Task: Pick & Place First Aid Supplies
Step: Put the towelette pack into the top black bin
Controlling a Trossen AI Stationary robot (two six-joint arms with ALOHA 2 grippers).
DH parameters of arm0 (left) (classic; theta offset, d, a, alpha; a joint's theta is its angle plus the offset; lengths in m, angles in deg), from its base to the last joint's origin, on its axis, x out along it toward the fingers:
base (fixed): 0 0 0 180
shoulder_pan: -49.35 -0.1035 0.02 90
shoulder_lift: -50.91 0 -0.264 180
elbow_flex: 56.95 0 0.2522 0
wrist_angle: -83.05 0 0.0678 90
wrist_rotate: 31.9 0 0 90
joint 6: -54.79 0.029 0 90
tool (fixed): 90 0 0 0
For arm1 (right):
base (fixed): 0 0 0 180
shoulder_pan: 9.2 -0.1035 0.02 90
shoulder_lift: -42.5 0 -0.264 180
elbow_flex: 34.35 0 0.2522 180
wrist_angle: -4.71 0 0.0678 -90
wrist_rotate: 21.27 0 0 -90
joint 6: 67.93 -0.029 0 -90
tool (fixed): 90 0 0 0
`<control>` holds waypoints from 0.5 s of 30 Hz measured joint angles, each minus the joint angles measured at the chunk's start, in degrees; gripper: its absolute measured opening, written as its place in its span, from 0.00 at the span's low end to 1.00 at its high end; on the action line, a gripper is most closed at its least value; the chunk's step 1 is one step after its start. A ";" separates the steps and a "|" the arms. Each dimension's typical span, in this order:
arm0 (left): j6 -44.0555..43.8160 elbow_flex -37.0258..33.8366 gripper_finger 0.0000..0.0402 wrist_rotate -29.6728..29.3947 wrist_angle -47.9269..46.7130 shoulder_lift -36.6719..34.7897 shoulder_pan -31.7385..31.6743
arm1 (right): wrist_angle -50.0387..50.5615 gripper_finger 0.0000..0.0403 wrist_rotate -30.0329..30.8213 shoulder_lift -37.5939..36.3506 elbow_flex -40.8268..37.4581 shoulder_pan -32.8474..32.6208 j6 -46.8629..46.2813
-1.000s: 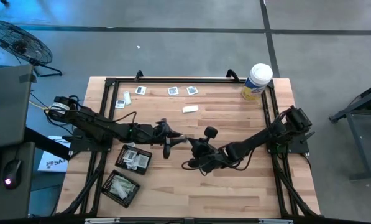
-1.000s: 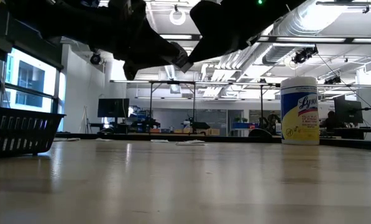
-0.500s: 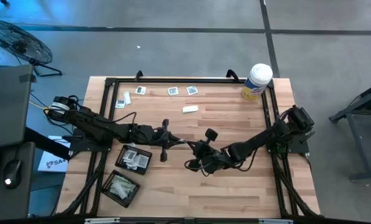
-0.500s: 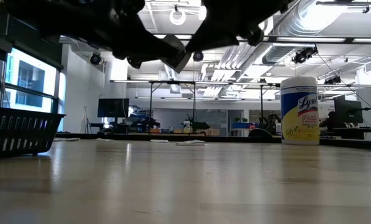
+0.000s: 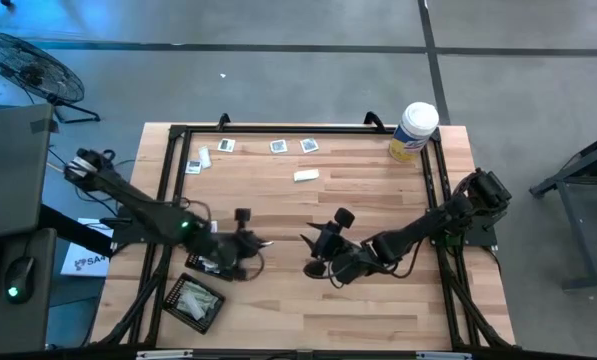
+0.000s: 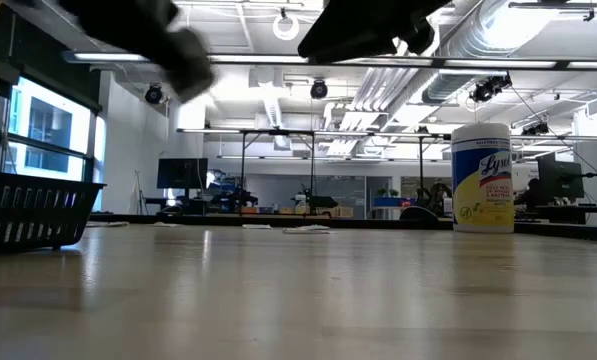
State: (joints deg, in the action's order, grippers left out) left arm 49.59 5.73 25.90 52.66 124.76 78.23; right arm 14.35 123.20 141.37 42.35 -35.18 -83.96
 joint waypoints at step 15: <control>-57.72 6.27 0.00 5.73 -52.20 0.30 18.94 | 2.19 0.46 -4.48 0.00 0.00 2.14 -2.16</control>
State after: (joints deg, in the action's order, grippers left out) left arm -8.14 12.00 31.63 0.46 125.06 97.16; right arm 16.54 118.71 141.37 42.35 -33.03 -86.12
